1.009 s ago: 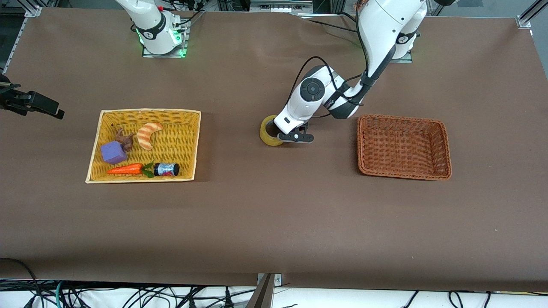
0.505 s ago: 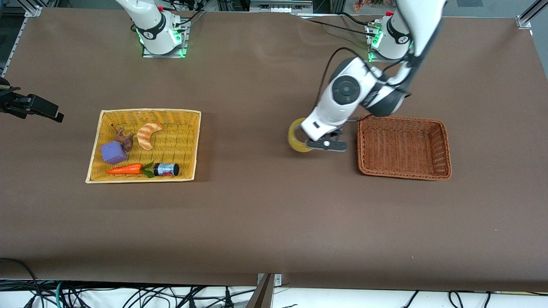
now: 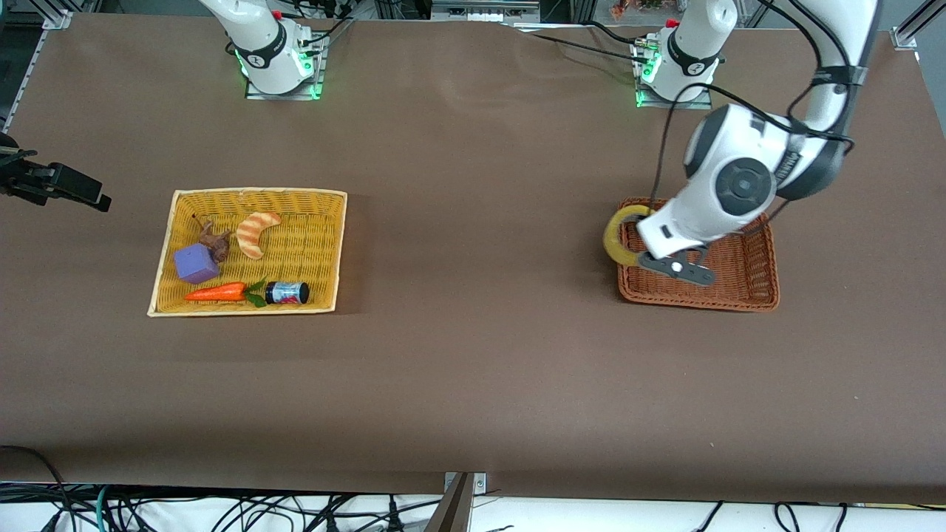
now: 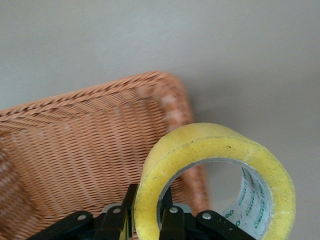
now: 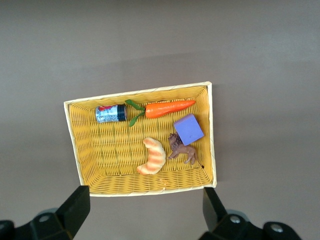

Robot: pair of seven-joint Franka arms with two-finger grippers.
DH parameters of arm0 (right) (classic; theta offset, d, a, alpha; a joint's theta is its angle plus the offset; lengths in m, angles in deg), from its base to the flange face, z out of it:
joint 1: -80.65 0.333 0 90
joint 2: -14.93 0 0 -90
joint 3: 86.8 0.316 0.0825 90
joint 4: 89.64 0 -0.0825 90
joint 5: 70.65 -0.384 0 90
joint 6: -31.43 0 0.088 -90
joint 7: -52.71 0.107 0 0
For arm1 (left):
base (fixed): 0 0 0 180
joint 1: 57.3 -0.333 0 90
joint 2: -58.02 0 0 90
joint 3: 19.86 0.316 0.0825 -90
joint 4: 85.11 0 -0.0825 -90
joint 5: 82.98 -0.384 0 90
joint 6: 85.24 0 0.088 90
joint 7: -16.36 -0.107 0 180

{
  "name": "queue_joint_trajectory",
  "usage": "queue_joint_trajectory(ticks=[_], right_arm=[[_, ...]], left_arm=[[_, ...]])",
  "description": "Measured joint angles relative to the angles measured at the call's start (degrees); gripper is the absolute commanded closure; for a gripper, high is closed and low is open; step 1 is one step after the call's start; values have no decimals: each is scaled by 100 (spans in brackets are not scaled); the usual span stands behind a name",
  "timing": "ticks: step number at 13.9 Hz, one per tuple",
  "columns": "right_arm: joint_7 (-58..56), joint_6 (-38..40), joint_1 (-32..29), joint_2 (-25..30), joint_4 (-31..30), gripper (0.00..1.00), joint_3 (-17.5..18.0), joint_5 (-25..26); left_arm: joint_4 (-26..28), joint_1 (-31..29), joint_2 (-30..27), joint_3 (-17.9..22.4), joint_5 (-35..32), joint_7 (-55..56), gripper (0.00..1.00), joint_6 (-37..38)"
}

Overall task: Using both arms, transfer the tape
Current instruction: 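Carry the tape roll into the wicker basket with the left gripper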

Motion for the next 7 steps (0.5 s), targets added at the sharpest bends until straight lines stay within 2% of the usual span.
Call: queue_joint_trajectory(ticks=[3,7], right_arm=[[0,0,0,0,0,0,0,0],[0,0,1,0,0,0,0,0]], left_arm=[[427,-90,0,377,0,-635,100,-348],[1231,-152,49,911,0,-1568,100,-1717]])
